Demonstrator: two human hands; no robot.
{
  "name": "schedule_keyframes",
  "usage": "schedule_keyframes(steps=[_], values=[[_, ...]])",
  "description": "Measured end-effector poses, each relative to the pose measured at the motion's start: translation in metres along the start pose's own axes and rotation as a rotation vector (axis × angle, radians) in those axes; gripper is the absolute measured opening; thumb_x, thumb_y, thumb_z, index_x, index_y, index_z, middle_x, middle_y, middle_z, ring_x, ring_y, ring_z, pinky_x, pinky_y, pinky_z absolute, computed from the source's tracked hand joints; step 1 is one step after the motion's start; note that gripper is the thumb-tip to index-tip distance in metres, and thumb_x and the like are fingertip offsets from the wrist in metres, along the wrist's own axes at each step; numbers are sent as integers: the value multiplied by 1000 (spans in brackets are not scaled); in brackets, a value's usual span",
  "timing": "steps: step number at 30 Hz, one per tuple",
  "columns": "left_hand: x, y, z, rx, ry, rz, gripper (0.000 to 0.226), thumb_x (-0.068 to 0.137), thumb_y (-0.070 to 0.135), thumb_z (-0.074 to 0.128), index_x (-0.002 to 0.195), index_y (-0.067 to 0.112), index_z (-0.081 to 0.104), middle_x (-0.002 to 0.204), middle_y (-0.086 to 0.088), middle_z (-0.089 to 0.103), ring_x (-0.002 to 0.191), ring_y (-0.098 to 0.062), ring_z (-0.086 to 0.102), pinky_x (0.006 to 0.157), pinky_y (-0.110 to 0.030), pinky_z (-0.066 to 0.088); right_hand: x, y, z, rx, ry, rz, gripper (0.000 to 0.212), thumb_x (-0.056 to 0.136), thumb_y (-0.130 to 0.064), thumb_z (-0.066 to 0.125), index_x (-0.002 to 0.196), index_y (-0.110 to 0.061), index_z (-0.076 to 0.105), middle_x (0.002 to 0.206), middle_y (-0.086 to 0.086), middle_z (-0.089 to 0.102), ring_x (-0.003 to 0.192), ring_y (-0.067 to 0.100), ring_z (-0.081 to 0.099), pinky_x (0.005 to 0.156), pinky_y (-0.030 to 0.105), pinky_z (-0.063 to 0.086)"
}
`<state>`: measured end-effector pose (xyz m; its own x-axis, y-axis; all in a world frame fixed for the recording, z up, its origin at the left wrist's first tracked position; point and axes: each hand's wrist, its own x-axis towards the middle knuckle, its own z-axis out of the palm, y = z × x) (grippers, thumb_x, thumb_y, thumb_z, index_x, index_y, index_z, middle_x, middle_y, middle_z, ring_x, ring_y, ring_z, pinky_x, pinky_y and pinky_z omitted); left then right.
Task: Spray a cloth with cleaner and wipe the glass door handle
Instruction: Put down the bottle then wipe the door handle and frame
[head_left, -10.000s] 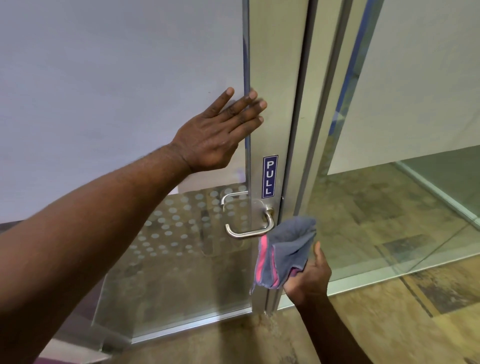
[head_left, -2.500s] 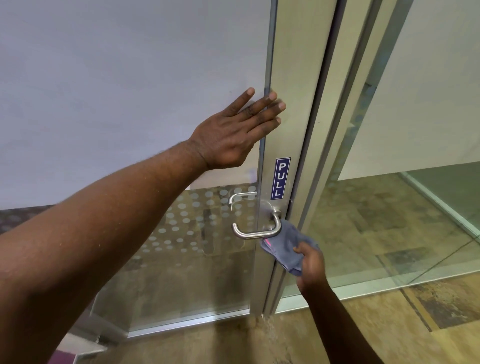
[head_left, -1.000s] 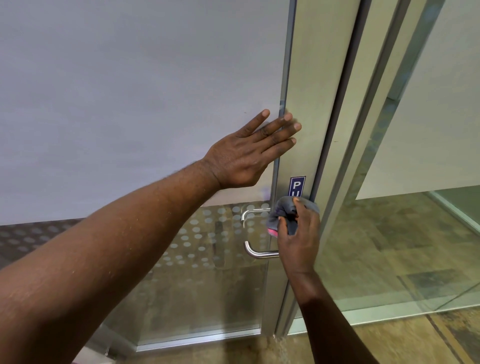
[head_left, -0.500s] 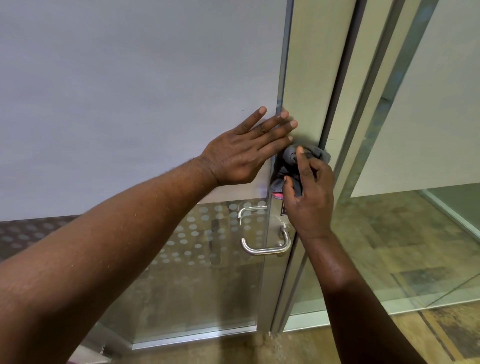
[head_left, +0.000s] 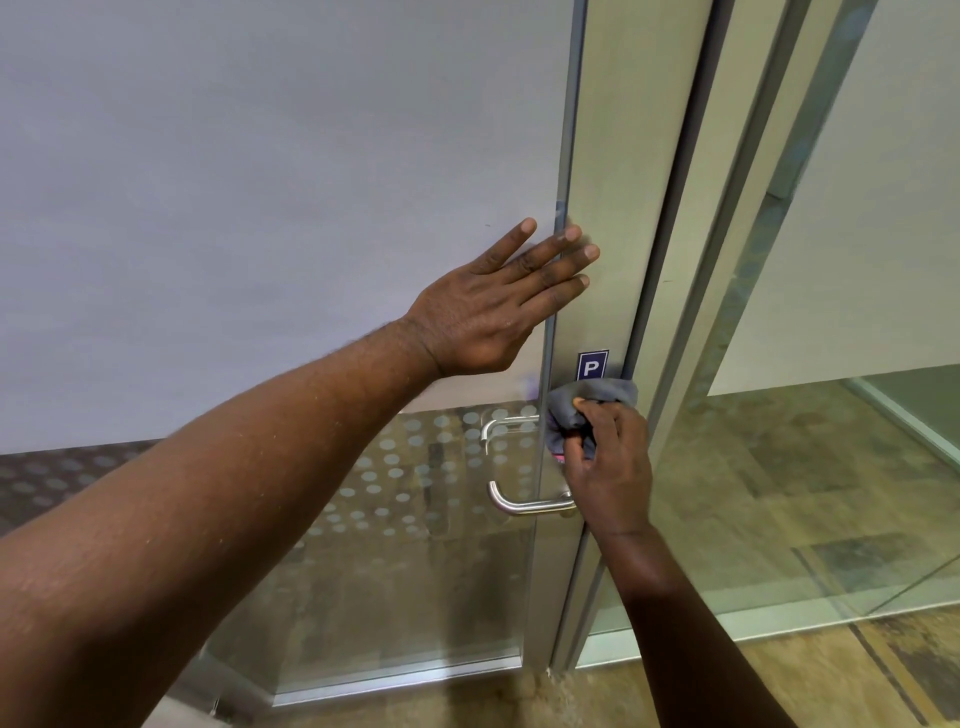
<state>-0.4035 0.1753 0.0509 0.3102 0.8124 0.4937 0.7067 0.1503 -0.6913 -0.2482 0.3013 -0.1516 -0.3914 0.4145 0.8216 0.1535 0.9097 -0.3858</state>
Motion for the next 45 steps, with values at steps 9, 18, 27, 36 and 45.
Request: schedule_keyframes(steps=[9, 18, 27, 36, 45], values=[[0, -1, 0, -13, -16, 1, 54, 104, 9, 31, 157, 4, 36, 167, -18, 28, 157, -34, 23, 128, -46, -3, -30, 7, 7, -10, -131, 111, 48, 82, -6, 82, 123, -14, 58, 119, -1, 46, 106, 26, 57, 86, 43, 61], [-1, -1, 1, -21, -27, 3, 55, 105, 10, 28, 159, 5, 33, 169, -17, 25, 157, -33, 20, 128, -46, -4, -37, 10, 8, 2, -205, 205, 46, 77, -13, 87, 116, -12, 63, 116, 0, 47, 104, 28, 61, 79, 46, 64], [1, -2, 0, -17, -6, 11, 54, 105, 10, 28, 157, 4, 37, 167, -18, 28, 157, -33, 23, 128, -45, -3, -31, 19, -44, -138, -118, 194, 34, 69, -43, 65, 94, -21, 63, 140, 3, 51, 127, 27, 47, 105, 45, 32], [-1, -2, 5, -15, 12, 8, 53, 104, 8, 33, 157, 4, 36, 167, -19, 28, 157, -34, 23, 128, -46, -2, -32, 42, -77, 53, -83, 512, 37, 64, -49, 62, 97, -46, 45, 89, -16, 60, 75, 16, 60, 70, 26, 41], [0, -2, 2, -11, -4, 10, 54, 104, 9, 32, 157, 4, 36, 167, -18, 28, 157, -34, 23, 128, -47, -2, -56, 24, -13, 91, -196, 335, 39, 87, -20, 76, 124, -20, 61, 121, -1, 64, 108, 17, 62, 88, 31, 53]])
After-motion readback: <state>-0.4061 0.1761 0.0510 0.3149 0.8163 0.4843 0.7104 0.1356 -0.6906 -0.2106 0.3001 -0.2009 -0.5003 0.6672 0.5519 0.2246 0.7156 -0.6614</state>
